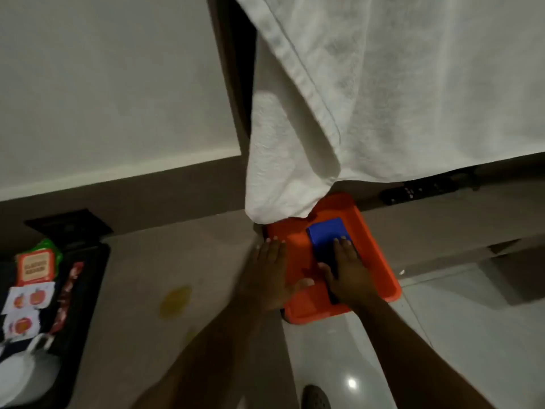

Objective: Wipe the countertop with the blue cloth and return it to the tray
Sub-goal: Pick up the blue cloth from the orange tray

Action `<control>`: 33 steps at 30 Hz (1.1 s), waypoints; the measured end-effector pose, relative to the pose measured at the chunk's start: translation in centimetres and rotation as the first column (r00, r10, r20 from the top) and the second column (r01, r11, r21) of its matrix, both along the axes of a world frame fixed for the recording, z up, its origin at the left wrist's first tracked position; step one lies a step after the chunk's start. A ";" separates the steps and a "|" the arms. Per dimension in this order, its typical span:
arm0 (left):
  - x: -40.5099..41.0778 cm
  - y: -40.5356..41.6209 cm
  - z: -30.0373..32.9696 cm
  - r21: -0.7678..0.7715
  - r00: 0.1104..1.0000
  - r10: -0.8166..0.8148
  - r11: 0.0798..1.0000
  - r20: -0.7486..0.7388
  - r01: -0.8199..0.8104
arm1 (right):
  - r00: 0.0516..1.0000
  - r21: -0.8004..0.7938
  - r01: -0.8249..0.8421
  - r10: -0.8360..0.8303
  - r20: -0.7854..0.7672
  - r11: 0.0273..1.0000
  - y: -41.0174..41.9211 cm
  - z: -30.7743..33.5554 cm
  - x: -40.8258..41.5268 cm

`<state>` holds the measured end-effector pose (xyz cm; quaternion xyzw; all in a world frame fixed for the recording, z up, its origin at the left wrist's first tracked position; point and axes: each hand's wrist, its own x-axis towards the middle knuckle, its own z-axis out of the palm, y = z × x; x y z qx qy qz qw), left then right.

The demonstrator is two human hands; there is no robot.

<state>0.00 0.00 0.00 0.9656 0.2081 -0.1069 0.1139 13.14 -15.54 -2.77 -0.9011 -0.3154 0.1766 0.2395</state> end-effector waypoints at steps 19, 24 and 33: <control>1.7 -0.4 -2.0 0.212 0.996 -0.022 0.976 -0.091 0.041 | 0.973 -0.197 -0.086 0.125 0.194 0.977 3.4 -5.2 1.9; 1.4 -0.6 -1.2 0.170 0.999 -0.017 0.985 -0.027 0.022 | 0.968 -0.178 -0.099 0.136 0.210 0.979 3.3 -4.1 2.5; -9.6 -2.5 2.8 0.119 0.959 0.160 0.974 0.235 -0.192 | 0.996 0.207 -0.092 0.086 0.037 0.974 2.6 6.8 -4.5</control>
